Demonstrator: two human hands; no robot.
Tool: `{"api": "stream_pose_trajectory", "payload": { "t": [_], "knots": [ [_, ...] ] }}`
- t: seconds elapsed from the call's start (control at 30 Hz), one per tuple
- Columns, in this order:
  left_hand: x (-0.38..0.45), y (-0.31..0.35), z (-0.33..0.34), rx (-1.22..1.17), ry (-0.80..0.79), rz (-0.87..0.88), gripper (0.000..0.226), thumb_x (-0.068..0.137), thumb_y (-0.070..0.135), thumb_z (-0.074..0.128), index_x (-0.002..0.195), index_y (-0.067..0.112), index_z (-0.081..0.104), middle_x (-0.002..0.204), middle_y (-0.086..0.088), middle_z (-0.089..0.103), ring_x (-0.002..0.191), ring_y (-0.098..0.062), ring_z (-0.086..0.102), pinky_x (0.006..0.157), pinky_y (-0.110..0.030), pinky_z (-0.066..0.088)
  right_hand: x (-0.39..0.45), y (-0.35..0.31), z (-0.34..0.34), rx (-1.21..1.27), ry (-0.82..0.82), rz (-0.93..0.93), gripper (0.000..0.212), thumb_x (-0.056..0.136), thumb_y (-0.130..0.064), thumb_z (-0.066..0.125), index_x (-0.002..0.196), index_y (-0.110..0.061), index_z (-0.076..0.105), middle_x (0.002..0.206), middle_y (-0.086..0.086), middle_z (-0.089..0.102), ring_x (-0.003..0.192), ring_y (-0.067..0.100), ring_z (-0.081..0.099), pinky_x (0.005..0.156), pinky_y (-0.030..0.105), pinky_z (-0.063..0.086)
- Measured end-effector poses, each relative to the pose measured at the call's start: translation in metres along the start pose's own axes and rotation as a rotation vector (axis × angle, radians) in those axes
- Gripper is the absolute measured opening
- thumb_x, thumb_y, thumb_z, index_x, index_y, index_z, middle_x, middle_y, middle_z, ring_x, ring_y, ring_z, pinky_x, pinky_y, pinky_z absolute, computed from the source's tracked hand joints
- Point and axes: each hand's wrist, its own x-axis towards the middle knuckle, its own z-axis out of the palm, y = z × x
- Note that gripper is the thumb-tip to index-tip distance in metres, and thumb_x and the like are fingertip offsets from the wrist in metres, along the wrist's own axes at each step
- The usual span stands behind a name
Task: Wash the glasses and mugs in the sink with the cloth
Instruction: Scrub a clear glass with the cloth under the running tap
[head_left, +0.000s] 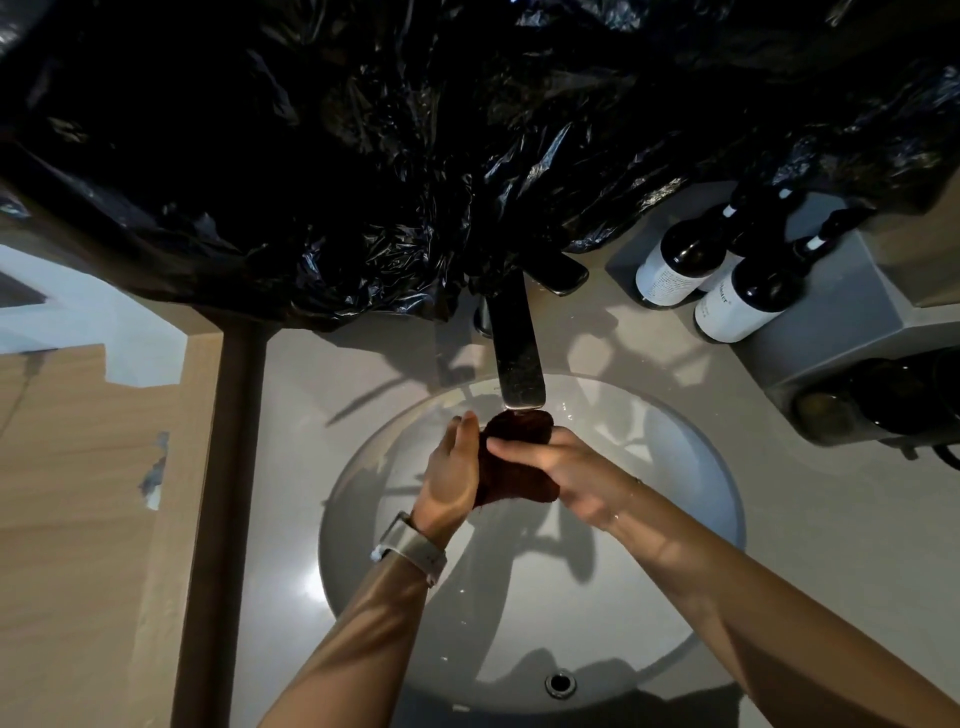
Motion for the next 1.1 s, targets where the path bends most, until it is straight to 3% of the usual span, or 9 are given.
{"api": "stream_pose_trajectory", "payload": {
  "t": [0.13,0.37,0.47,0.57,0.63,0.77,0.87,1.03,1.1],
  "knots": [
    [0.001,0.002,0.004,-0.110,-0.029,-0.101,0.049,0.105,0.039,0.036,0.111,-0.002,0.063,0.105,-0.020,0.068,0.093,-0.026,0.065,0.077,-0.034,0.054,-0.005,0.009,0.003,-0.060,0.064,-0.101,0.027,0.082,-0.006,0.072,0.107,0.002,0.067,0.096,0.015,0.072,0.091,0.027,0.070,0.080,0.030,0.056],
    [-0.008,-0.009,-0.011,0.402,-0.014,0.599,0.046,0.094,0.059,0.028,0.089,0.017,0.046,0.074,-0.001,0.058,0.068,-0.008,0.057,0.064,-0.029,0.046,0.003,-0.007,0.000,0.055,0.046,0.110,0.042,0.069,-0.029,0.082,0.102,-0.005,0.070,0.100,0.022,0.063,0.097,0.037,0.059,0.084,0.048,0.042],
    [-0.005,-0.003,-0.011,0.184,-0.144,0.356,0.061,0.101,0.061,0.023,0.090,0.010,0.055,0.071,-0.014,0.062,0.060,-0.017,0.062,0.059,-0.036,0.050,0.002,-0.003,0.002,-0.007,0.079,-0.091,0.026,0.082,-0.010,0.074,0.104,0.002,0.069,0.091,0.014,0.071,0.086,0.025,0.070,0.076,0.030,0.055],
    [-0.006,0.013,-0.010,-0.038,-0.374,-0.055,0.077,0.100,0.060,0.005,0.067,0.016,0.059,0.040,-0.002,0.044,0.028,-0.009,0.036,0.033,-0.018,0.021,0.005,0.010,0.006,-0.154,0.072,-0.310,0.022,0.081,0.007,0.070,0.102,0.006,0.064,0.093,0.013,0.071,0.087,0.019,0.070,0.077,0.023,0.053],
    [-0.001,0.013,-0.008,-0.019,-0.325,-0.049,0.074,0.102,0.059,0.009,0.061,0.013,0.051,0.038,0.000,0.039,0.027,-0.010,0.034,0.033,-0.017,0.018,0.005,0.011,0.012,-0.145,0.079,-0.332,0.024,0.080,0.008,0.069,0.104,0.005,0.063,0.094,0.013,0.071,0.088,0.020,0.071,0.080,0.026,0.054],
    [-0.010,-0.003,-0.006,0.151,-0.044,0.317,0.055,0.096,0.059,0.030,0.093,0.011,0.058,0.074,-0.008,0.068,0.063,-0.015,0.067,0.055,-0.028,0.053,0.001,-0.001,0.006,-0.008,0.068,-0.106,0.029,0.079,-0.008,0.076,0.106,-0.001,0.067,0.096,0.016,0.072,0.092,0.030,0.070,0.083,0.036,0.055],
    [-0.020,-0.008,-0.016,0.357,-0.042,0.633,0.043,0.095,0.057,0.032,0.098,0.018,0.050,0.077,0.001,0.061,0.071,-0.008,0.060,0.062,-0.019,0.046,-0.001,-0.004,-0.001,0.160,-0.001,0.063,0.028,0.080,-0.019,0.074,0.104,-0.006,0.070,0.093,0.014,0.071,0.087,0.026,0.070,0.075,0.034,0.054],
    [-0.020,0.026,-0.001,-0.203,-0.193,-0.072,0.060,0.106,0.048,0.020,0.086,0.009,0.061,0.062,-0.005,0.069,0.053,-0.012,0.066,0.045,-0.019,0.051,-0.007,0.007,0.014,-0.111,0.143,-0.254,0.021,0.080,0.000,0.073,0.100,-0.006,0.070,0.086,0.002,0.075,0.083,0.015,0.072,0.070,0.020,0.054],
    [-0.014,0.023,0.006,-0.238,-0.177,-0.160,0.061,0.106,0.046,0.022,0.084,0.011,0.065,0.073,-0.012,0.074,0.061,-0.018,0.071,0.061,-0.029,0.060,-0.008,0.012,0.018,-0.180,0.164,-0.335,0.020,0.080,0.001,0.073,0.097,-0.008,0.071,0.086,0.001,0.074,0.084,0.013,0.072,0.072,0.020,0.054]
  ]
}}
